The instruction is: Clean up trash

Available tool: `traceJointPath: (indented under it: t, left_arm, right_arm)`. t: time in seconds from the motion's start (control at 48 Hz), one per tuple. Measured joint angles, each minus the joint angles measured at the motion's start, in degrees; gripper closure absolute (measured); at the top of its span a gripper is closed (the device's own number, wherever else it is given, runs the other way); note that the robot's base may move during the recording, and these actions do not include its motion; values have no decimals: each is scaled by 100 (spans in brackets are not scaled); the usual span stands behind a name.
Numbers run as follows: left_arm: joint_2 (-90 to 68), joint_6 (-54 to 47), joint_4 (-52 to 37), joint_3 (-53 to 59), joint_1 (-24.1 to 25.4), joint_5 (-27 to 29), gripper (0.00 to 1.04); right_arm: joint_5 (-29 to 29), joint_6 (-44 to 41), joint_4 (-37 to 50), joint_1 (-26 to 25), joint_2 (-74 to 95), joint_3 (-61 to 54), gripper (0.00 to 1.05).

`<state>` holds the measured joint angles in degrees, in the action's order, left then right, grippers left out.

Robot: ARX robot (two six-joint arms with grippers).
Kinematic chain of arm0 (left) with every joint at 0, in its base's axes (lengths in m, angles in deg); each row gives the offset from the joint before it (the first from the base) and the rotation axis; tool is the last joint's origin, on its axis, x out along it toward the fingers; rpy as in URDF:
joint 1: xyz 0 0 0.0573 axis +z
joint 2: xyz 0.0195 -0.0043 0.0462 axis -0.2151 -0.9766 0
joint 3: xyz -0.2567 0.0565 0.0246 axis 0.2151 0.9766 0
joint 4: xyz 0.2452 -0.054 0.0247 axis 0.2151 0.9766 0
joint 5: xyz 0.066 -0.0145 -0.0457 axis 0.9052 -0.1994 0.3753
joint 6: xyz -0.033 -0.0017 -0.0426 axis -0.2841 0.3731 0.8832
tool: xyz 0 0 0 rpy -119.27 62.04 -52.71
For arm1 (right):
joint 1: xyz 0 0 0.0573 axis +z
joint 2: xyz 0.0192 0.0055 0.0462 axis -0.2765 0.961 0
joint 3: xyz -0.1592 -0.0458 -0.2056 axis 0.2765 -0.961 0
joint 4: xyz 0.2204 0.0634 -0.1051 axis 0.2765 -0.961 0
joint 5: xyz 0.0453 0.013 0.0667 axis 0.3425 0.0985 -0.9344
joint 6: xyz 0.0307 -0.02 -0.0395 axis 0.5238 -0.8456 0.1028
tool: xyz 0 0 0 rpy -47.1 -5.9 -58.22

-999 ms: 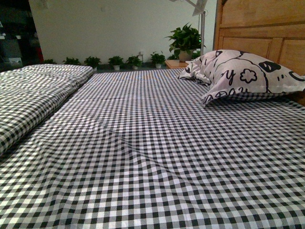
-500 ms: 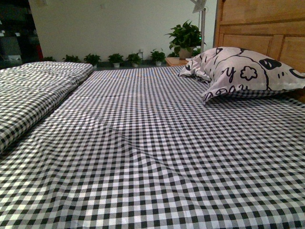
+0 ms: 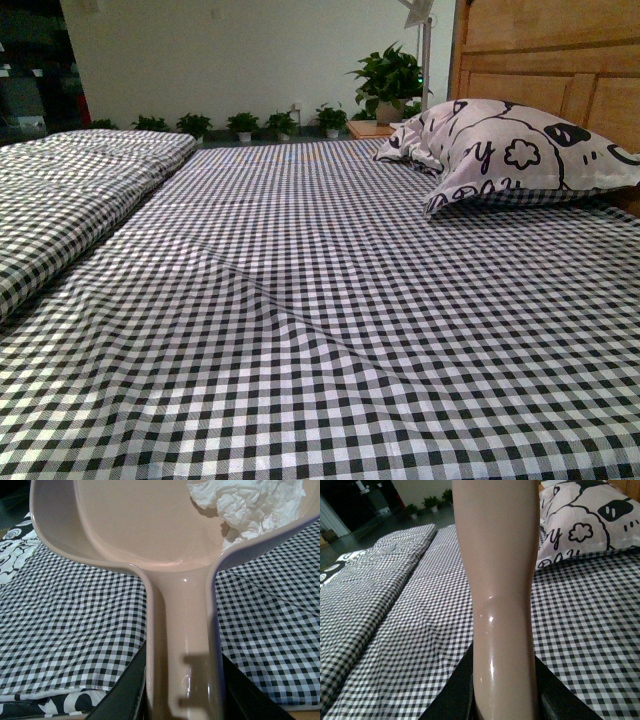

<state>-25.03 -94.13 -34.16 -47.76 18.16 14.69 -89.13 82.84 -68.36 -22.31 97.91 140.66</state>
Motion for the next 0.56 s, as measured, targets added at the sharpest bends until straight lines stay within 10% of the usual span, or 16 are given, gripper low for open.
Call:
traceJointPath:
  t: [0.562]
  left_arm:
    - [0,2,0,0,0,0,78]
  right_arm:
    - [0,0,0,0,0,0,85]
